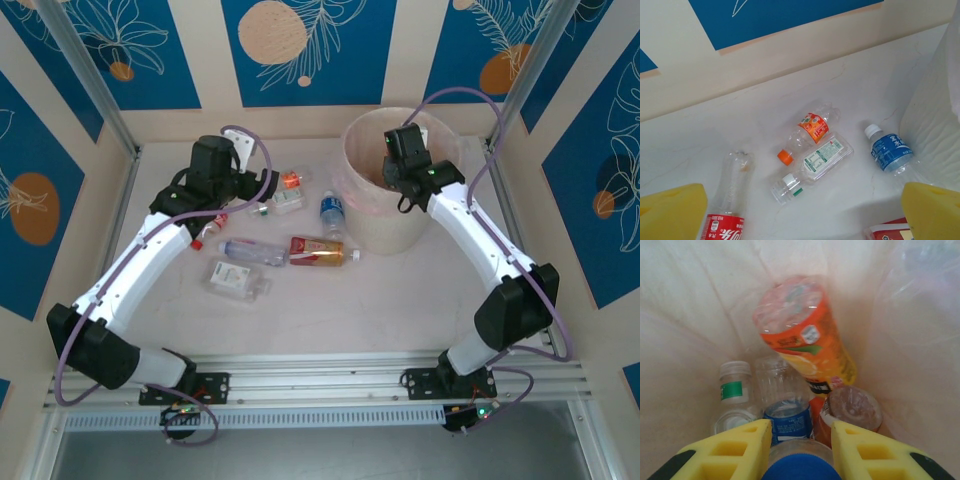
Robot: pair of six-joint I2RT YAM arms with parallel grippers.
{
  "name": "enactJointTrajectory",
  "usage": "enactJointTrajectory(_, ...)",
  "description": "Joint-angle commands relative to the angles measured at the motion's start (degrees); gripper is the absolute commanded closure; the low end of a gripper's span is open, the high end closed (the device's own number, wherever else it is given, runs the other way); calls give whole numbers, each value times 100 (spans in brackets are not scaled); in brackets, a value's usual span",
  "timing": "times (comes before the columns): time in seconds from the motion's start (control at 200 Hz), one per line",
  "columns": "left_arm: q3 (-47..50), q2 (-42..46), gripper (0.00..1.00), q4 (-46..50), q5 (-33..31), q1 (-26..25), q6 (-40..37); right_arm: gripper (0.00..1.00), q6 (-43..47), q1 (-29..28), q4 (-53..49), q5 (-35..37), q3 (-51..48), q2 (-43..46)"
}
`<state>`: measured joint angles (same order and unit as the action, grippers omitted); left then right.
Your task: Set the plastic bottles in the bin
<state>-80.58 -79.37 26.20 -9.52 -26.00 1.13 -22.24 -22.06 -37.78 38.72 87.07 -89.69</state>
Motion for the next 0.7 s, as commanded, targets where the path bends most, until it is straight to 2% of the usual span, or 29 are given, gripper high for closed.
enactJointTrajectory(0.0, -169, 18, 1, 46, -40, 42, -27, 97, -105, 113, -343, -217, -200, -94)
enactJointTrajectory(0.03, -169, 7, 1, 44, -49, 43, -25, 91, -111, 127, -385, -216, -164, -136)
enactJointTrajectory(0.14, -184, -4, 1, 112, -111, 51, 8, 58, -51, 97, -525, -190, 57, -116)
enactJointTrajectory(0.275, -209, -17, 1, 193, -164, 86, 111, 33, 85, 48, -653, -178, 445, 86)
enactJointTrajectory(0.4, -252, -56, 0, 257, -105, 145, 116, 18, 156, 10, -832, -198, 844, 253)
enactJointTrajectory(0.54, -420, -221, 0, 391, -4, 230, -59, 11, 250, -35, -888, -222, 1125, 474)
enactJointTrajectory(0.695, -676, -581, 0, 504, 384, 403, -408, 5, 307, -51, -959, -266, 1325, 670)
